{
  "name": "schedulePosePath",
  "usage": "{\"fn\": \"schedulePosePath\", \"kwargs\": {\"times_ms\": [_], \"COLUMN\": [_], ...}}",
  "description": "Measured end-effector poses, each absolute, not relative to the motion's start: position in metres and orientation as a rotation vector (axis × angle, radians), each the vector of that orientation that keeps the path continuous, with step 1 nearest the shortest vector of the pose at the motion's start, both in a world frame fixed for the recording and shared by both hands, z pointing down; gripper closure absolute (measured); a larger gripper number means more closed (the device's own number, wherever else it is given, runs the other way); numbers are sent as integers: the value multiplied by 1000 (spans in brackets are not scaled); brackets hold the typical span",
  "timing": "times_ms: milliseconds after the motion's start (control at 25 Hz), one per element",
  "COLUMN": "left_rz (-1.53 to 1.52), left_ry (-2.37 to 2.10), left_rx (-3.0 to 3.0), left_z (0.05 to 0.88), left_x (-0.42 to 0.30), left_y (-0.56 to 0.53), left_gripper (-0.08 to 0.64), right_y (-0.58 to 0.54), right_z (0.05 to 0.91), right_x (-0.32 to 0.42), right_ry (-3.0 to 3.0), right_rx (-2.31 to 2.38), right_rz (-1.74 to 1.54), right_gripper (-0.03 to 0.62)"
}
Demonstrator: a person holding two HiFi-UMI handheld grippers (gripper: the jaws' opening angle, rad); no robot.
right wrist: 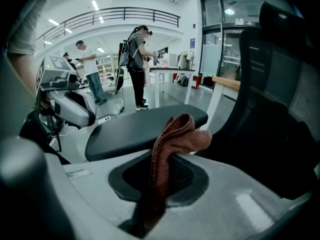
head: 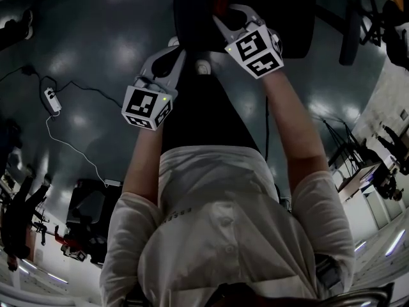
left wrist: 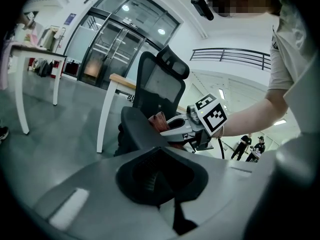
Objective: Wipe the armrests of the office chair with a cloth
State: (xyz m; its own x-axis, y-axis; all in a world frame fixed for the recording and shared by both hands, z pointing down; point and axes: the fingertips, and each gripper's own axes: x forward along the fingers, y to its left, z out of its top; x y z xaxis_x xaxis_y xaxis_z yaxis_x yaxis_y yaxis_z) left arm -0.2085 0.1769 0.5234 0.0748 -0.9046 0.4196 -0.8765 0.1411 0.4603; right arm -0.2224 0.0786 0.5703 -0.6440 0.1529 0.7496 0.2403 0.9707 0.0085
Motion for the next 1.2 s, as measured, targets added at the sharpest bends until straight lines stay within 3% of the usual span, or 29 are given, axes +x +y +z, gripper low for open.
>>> {"fn": "schedulePosePath", "kwargs": {"times_ms": [400,600,1200], "left_rz": [-100,-130,-208], "left_ry": [-1834,-1866,-2021], "left_rx": [1667,1631,1487], "left_z": [517,519,514], "left_x": [-179,-169,-193], "left_y": [206,220,261], "left_gripper": [541,541,541], "right_y": [125,153,208], "right_z": [568,576,581], "right_x": [-174,-153,-175], "right_ry": [-2234,-2224,-2185], "right_rx": [-337,-244,-234], "right_rz": [-158,-3,232], "right_gripper": [545,545,545]}}
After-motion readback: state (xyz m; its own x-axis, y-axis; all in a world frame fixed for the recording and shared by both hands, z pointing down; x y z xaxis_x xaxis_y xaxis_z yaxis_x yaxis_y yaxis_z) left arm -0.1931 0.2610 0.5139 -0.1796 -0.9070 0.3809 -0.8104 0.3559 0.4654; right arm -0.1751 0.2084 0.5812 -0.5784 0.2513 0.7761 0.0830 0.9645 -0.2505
